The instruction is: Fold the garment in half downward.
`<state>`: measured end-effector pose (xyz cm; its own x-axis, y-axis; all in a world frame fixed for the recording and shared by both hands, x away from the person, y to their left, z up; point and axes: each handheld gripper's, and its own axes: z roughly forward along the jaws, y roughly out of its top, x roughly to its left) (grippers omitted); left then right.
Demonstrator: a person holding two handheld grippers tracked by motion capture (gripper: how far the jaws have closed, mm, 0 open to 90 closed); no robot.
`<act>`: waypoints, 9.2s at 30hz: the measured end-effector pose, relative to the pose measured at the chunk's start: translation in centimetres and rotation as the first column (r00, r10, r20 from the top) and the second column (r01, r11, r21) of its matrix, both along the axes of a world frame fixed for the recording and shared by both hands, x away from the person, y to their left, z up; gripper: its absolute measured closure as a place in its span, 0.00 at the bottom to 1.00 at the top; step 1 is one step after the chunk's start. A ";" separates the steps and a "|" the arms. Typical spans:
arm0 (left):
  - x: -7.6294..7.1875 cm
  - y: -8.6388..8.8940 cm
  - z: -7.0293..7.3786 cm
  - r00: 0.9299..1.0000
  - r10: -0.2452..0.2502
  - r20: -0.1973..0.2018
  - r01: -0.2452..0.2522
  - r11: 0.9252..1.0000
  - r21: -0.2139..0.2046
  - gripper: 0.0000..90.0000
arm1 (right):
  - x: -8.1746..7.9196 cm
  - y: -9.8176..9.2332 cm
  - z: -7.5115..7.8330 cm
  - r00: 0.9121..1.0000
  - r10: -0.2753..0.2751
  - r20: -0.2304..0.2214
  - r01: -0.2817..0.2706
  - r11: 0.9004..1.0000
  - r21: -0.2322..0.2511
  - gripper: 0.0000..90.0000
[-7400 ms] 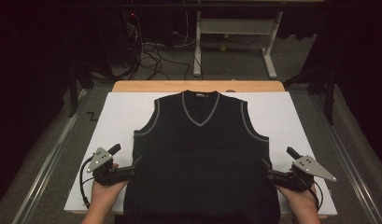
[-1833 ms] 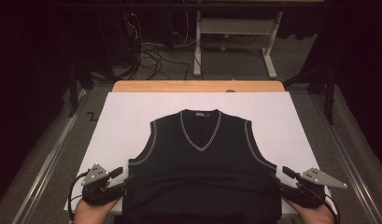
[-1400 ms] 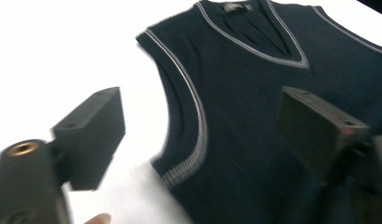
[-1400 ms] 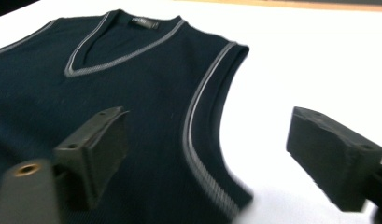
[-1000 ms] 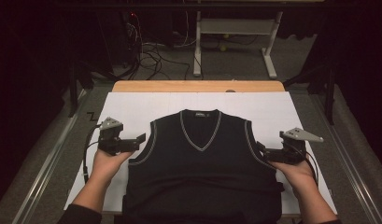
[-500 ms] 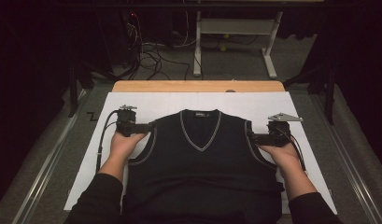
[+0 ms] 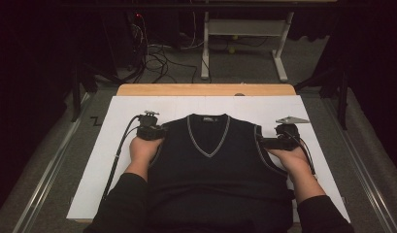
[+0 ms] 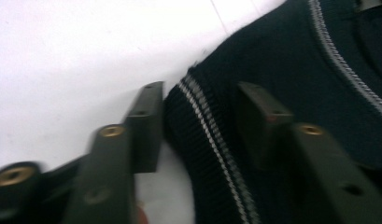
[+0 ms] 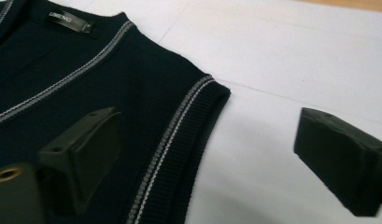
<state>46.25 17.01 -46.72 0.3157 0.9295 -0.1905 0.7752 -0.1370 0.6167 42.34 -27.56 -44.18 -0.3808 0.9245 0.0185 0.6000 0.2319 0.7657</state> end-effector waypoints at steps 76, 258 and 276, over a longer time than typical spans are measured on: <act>3.6 1.3 18.9 0.865 0.061 0.498 -0.034 0.997 -0.063 0.80 | 5.6 1.0 17.6 0.898 -0.110 0.426 0.097 0.994 0.052 0.88; -5.0 5.1 1.6 0.990 0.039 0.136 -0.033 0.999 -0.042 0.38 | -1.3 -2.0 1.4 0.992 -0.106 0.065 0.104 0.994 0.029 0.49; -7.9 1.0 0.3 0.983 -0.158 0.097 0.163 0.985 -0.046 0.51 | -4.7 -0.3 -0.8 1.000 -0.004 -0.025 0.005 0.999 0.042 0.46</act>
<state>38.31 17.97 -46.38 0.4791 0.8543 -0.2017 0.6847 -0.2199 0.6949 37.63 -27.82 -44.98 -0.3755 0.9244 0.0671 0.6200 0.1967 0.7595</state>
